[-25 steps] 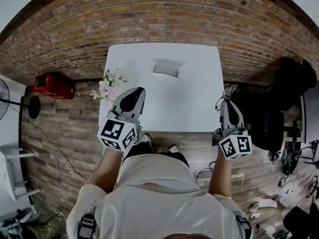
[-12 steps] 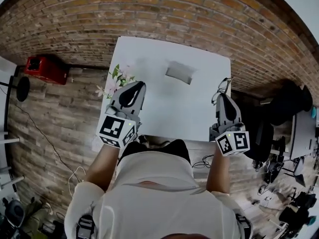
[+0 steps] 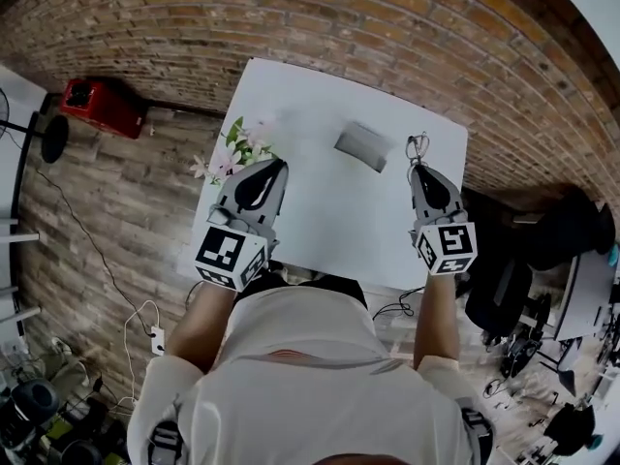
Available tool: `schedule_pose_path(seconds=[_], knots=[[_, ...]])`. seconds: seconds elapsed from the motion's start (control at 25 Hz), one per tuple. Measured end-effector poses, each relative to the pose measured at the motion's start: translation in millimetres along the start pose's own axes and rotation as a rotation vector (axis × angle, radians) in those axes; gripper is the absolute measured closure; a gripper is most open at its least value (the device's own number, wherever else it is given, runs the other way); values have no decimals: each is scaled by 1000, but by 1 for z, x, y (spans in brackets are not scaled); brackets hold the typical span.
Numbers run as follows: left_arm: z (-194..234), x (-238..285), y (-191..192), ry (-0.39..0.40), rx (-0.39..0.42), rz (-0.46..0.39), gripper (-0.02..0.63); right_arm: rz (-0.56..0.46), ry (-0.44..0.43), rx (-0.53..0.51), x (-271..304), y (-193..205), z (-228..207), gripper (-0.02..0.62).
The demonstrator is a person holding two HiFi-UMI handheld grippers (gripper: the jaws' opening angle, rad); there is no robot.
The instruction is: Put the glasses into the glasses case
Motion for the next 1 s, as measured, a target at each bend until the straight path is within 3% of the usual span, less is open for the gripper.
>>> schedule_pose_path(seconds=[0.2, 0.52, 0.8, 1.0], knots=[[-4, 9, 11, -32, -24, 26, 580, 225, -162, -198, 68, 30, 0, 531], [4, 12, 26, -88, -71, 70, 580, 499, -348, -404, 166, 96, 16, 531], [14, 16, 36, -110, -100, 100, 580, 623, -408, -523, 217, 132, 28, 531], [22, 17, 37, -120, -108, 110, 580, 694, -464, -527, 227, 145, 34, 531]])
Point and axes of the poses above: the fingertips, and each gripper's own axes: x forward along the fingers, z to its left, y out of its underside, the point moved 10 cm from there along -x, backward along the fingers, and after that the axes turned 4 degrees about -x, right-handed, at the moved point
